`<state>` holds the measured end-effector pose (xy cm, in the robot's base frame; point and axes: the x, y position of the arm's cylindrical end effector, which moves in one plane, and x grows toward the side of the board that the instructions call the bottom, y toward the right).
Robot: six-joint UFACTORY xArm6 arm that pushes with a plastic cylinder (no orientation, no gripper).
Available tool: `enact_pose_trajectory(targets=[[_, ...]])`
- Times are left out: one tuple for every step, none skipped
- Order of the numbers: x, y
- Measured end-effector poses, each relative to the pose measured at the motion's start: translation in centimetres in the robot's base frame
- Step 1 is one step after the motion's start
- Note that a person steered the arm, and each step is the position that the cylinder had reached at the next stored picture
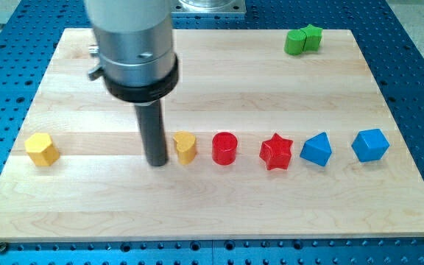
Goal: Push the yellow hexagon left to the yellow heart
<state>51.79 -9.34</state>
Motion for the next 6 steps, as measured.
enact_pose_trajectory(targets=[[4.2, -8.1], [4.8, -16.6], [1.6, -18.3], [-2.4, -17.2], [-3.0, -16.8], [-3.0, -12.0]])
